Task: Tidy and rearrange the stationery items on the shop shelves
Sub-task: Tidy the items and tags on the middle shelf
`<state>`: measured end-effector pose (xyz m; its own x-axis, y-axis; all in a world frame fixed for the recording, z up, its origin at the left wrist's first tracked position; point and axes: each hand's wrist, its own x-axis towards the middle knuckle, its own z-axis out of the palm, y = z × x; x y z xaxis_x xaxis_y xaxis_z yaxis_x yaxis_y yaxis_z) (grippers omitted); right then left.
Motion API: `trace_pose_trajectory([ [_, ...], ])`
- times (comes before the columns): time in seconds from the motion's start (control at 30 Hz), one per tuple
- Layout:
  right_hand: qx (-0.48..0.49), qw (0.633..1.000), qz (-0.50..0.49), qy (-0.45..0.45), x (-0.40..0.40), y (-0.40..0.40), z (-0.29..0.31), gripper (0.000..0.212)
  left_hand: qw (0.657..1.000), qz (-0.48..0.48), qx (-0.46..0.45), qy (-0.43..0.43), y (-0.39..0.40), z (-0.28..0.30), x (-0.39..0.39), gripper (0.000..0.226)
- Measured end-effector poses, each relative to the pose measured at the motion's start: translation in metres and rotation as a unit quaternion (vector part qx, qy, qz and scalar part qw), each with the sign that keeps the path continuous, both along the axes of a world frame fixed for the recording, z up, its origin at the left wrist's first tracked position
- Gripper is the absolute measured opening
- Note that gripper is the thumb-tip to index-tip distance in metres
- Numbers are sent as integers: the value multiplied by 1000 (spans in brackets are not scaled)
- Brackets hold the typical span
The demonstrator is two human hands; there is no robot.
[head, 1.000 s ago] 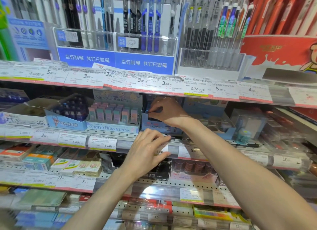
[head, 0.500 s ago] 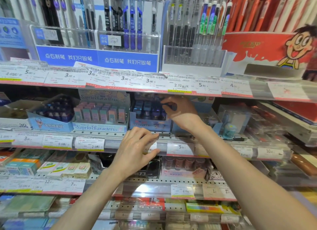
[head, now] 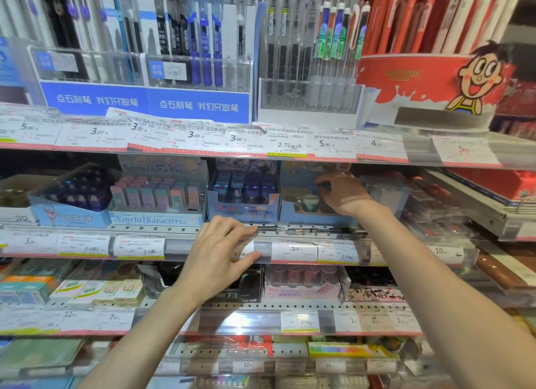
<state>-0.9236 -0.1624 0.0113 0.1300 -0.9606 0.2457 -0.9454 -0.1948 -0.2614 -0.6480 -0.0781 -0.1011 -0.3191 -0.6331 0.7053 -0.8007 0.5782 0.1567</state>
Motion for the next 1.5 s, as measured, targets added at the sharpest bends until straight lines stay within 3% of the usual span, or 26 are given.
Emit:
trace_pose_trajectory([
  [0.4, -86, 993, -17, -79, 2, 7, -1, 22, 1000, -8, 23, -6, 3, 3, 3, 48],
  [0.57, -121, 961, 65, -241, 26, 13, 3, 7, 1000, -1, 24, -5, 6, 7, 14, 47],
  [0.7, -114, 950, 97, -275, 58, 22, 9, 6, 1000, 14, 14, 0, 7, 10, 29, 48],
  [0.9, -99, 946, 170, -258, 108, 24, 4, 10, 999, 39, 24, 24, 7, 8, 47, 51],
  [1.1, -67, 981, 159, -91, 129, 27, 3, 24, 998, 40, 29, 33, 7, 7, 48, 52],
  [1.5, -108, 977, 185, -1, 133, 17, -12, 25, 998, 43, 32, 31, 6, 5, 49, 51],
])
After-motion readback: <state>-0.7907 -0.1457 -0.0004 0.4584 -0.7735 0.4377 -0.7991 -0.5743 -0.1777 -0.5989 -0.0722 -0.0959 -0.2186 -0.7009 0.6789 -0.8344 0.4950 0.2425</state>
